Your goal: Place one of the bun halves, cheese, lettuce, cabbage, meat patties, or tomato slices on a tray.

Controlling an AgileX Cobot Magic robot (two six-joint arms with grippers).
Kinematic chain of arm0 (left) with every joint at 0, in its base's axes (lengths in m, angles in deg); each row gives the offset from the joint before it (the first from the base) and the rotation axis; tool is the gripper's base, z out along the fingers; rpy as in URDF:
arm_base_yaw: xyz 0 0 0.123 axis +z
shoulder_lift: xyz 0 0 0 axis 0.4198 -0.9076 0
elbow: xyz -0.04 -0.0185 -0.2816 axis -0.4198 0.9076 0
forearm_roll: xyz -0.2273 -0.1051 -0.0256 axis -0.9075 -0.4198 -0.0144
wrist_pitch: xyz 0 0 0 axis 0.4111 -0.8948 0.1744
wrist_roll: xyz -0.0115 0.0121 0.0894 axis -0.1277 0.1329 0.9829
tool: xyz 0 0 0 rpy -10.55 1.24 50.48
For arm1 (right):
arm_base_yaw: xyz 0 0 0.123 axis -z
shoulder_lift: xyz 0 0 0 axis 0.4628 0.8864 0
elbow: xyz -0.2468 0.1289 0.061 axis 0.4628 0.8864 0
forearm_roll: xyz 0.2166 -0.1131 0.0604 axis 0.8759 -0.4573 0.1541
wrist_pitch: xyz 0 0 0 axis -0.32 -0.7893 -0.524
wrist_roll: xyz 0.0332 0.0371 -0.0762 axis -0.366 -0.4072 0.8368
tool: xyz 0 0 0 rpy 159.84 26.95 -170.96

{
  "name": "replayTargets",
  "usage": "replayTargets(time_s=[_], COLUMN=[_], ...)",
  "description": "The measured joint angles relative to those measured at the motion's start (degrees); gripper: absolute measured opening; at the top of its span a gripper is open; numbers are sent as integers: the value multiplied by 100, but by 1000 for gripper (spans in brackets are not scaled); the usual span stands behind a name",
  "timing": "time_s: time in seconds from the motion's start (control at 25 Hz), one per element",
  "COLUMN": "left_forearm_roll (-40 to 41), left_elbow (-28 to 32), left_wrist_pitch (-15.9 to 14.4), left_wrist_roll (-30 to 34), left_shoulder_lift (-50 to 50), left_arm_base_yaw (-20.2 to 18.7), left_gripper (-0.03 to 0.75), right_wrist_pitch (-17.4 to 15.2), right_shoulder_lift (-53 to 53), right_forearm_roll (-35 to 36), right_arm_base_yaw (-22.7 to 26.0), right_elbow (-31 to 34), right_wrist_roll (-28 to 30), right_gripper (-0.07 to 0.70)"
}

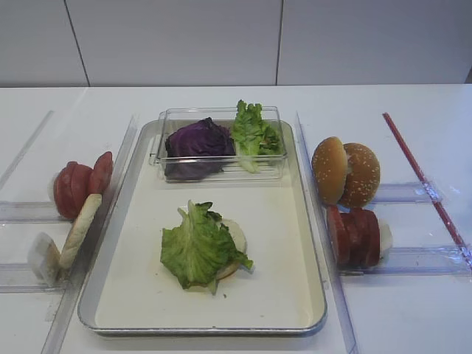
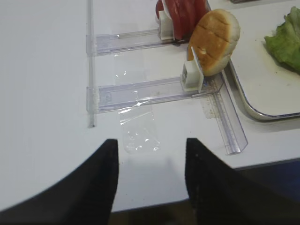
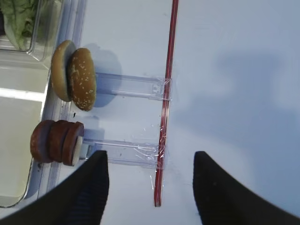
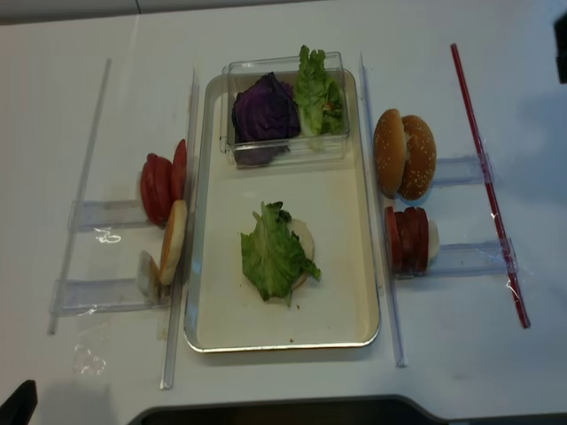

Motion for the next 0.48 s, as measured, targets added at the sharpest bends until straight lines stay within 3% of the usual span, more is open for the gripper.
replayTargets(time_s=[0.48], left_forearm_roll=[0], left_elbow=[0], left_wrist_pitch=[0], left_wrist_roll=[0], left_shoulder_lift=[0], left_arm_base_yaw=[0], left_gripper=[343], right_wrist_pitch=[-67], right_shoulder_lift=[-2991], right_forearm_roll=[-23], right_arm_base_yaw=[0], right_elbow=[1437], right_wrist_roll=[-97], right_gripper=[442])
